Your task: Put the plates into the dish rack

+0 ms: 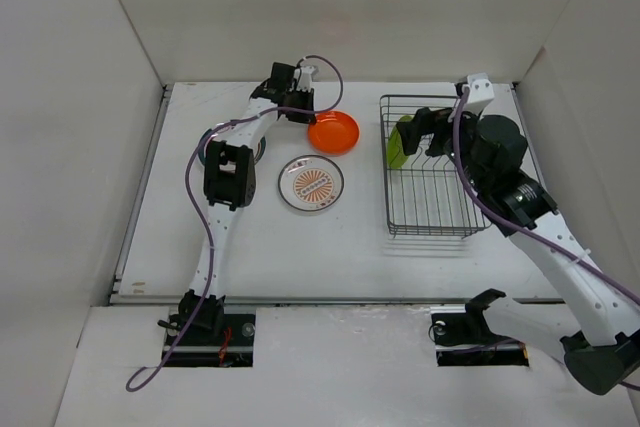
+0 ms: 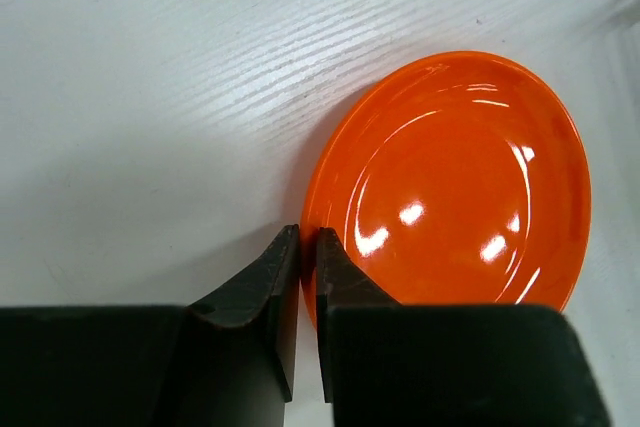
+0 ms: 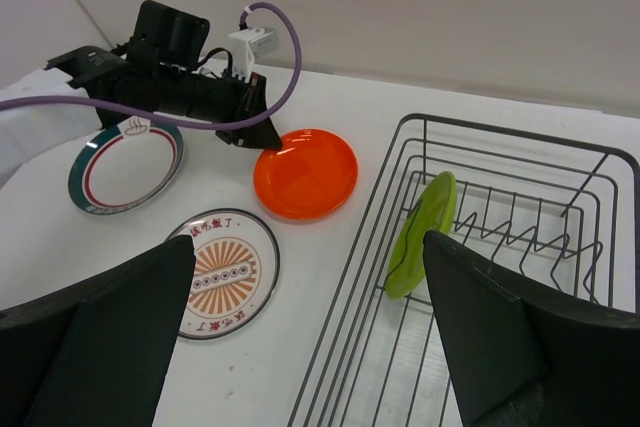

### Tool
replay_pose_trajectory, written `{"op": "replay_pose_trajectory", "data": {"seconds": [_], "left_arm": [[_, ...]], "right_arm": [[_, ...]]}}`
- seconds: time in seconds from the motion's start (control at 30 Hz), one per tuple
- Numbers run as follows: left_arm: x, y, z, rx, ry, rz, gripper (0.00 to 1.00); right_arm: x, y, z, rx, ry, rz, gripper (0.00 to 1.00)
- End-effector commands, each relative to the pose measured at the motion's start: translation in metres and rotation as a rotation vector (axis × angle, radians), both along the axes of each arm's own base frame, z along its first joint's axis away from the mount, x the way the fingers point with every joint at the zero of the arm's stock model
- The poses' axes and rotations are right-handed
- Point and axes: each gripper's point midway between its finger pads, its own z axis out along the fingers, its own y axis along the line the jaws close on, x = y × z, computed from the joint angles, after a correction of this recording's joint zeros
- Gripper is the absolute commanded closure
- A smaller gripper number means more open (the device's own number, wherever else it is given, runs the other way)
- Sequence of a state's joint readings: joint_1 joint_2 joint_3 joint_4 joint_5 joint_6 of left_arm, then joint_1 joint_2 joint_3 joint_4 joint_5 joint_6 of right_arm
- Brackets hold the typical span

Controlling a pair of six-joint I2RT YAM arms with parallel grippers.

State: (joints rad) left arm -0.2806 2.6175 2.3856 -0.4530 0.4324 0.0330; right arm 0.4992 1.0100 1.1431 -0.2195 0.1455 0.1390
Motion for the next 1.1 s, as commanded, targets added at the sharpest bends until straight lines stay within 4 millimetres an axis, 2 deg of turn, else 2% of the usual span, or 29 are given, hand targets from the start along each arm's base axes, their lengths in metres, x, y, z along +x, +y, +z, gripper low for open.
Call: {"op": "replay_pose_trajectory", "data": {"seconds": [0.0,0.2,0.3,0.33,0.37,0.47,0.5,0.53,0.57,0.6,0.7,0.73,0.8,0.83,0.87,0.93,1.03,1.07], "left_arm": [[0.005,0.003,0.012,0.018,-0.036,0.024,1.00],[0.006,-0.005,0.047,-0.060,-0.080,0.035,1.00],[0.002,-0.016,0.094,-0.139,-0.132,-0.002,1.00],[-0.002,-0.021,0.126,-0.183,-0.172,-0.023,1.00],[-0.003,-0.015,0.133,-0.184,-0.179,-0.015,1.00],[-0.015,-0.015,0.163,-0.234,-0.207,-0.049,1.00],[-0.022,-0.016,0.189,-0.255,-0.247,-0.068,1.00],[-0.024,-0.011,0.198,-0.264,-0.256,-0.070,1.00],[-0.030,-0.011,0.201,-0.273,-0.251,-0.083,1.00],[-0.039,-0.012,0.220,-0.292,-0.269,-0.094,1.00],[-0.058,-0.010,0.230,-0.323,-0.249,-0.138,1.00],[-0.073,-0.013,0.246,-0.352,-0.258,-0.181,1.00],[-0.086,-0.012,0.250,-0.379,-0.247,-0.217,1.00],[-0.094,-0.012,0.266,-0.390,-0.272,-0.234,1.00],[-0.105,-0.017,0.267,-0.404,-0.252,-0.264,1.00],[-0.113,-0.018,0.275,-0.416,-0.263,-0.295,1.00],[-0.133,-0.027,0.280,-0.414,-0.256,-0.361,1.00],[-0.135,-0.025,0.286,-0.399,-0.284,-0.378,1.00]], "right_arm": [[-0.007,0.000,0.017,0.032,-0.035,0.009,0.00],[-0.002,0.005,0.002,0.015,-0.002,0.018,0.00],[0.000,0.011,-0.001,-0.001,-0.010,0.047,0.00],[0.004,0.013,-0.003,-0.006,-0.019,0.048,0.00],[0.004,0.015,-0.001,-0.001,-0.027,0.063,0.00],[0.010,0.020,-0.010,-0.010,-0.022,0.088,0.00],[0.015,0.019,-0.011,-0.010,-0.022,0.087,0.00],[0.021,0.015,-0.016,-0.003,-0.014,0.068,0.00],[0.028,0.012,-0.010,0.017,-0.040,0.043,0.01],[0.039,0.011,-0.018,0.014,-0.032,0.029,0.01],[0.064,0.017,-0.018,0.037,-0.075,0.110,0.01],[0.069,0.019,-0.016,0.042,-0.088,0.133,0.01],[0.076,0.030,-0.009,0.053,-0.129,0.213,0.03],[0.085,0.033,-0.012,0.052,-0.126,0.233,0.03],[0.087,0.039,-0.011,0.054,-0.130,0.262,0.03],[0.091,0.053,-0.012,0.076,-0.117,0.332,0.04],[0.095,0.061,-0.008,0.111,-0.134,0.384,0.04],[0.097,0.066,-0.014,0.130,-0.114,0.402,0.04]]}}
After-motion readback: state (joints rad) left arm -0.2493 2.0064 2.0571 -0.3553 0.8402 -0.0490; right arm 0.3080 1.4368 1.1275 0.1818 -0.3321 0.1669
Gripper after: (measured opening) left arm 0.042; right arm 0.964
